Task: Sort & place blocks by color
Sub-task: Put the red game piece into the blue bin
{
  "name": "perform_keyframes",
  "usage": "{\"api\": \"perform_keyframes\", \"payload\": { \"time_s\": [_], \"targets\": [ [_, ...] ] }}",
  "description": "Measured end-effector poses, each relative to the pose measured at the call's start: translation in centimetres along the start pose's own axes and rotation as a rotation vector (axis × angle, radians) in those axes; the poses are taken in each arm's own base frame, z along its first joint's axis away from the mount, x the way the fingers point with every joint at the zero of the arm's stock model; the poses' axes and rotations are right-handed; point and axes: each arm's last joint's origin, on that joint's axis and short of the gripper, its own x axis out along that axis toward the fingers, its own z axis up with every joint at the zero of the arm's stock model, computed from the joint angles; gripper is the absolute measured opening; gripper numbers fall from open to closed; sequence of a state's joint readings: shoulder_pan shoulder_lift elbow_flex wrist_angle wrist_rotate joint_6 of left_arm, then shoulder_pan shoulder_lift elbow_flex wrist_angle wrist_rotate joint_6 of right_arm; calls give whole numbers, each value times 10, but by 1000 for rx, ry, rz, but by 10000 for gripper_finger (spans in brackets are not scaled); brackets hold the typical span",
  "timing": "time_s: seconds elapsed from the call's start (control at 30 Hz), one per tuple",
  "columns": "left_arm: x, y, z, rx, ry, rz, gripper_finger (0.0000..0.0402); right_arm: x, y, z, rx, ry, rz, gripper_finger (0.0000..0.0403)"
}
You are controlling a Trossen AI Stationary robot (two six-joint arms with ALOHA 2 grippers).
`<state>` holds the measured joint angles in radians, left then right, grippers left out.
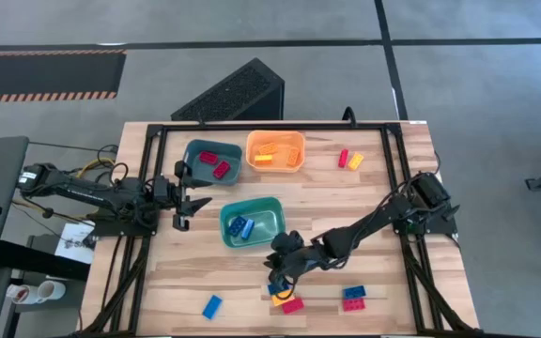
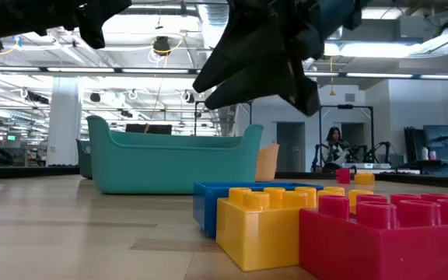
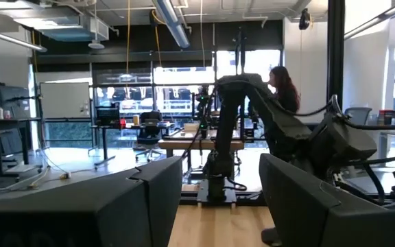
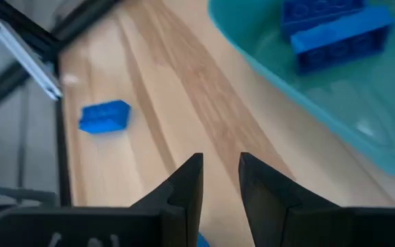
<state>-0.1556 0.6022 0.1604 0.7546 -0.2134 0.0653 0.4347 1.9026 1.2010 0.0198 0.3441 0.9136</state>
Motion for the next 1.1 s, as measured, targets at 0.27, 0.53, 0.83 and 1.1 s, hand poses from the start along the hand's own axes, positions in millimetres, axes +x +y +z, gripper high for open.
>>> {"api": "perform_keyframes", "payload": {
  "time_s": [0.27, 0.53, 0.83, 1.1],
  "targets": [
    [0, 0, 0, -21, -2, -6, 184, -17, 21, 22, -64, 109, -137, 118],
    [1, -3, 6, -94, -33, -106, 184, -19, 23, 24, -25, 59, -172, 118],
    [2, -6, 11, -183, -45, -194, 184, -5, 28, 17, 75, -33, -142, 118],
    [3, -6, 11, -188, -40, -192, 184, -3, 31, 7, 117, 136, -64, 118]
  ]
}}
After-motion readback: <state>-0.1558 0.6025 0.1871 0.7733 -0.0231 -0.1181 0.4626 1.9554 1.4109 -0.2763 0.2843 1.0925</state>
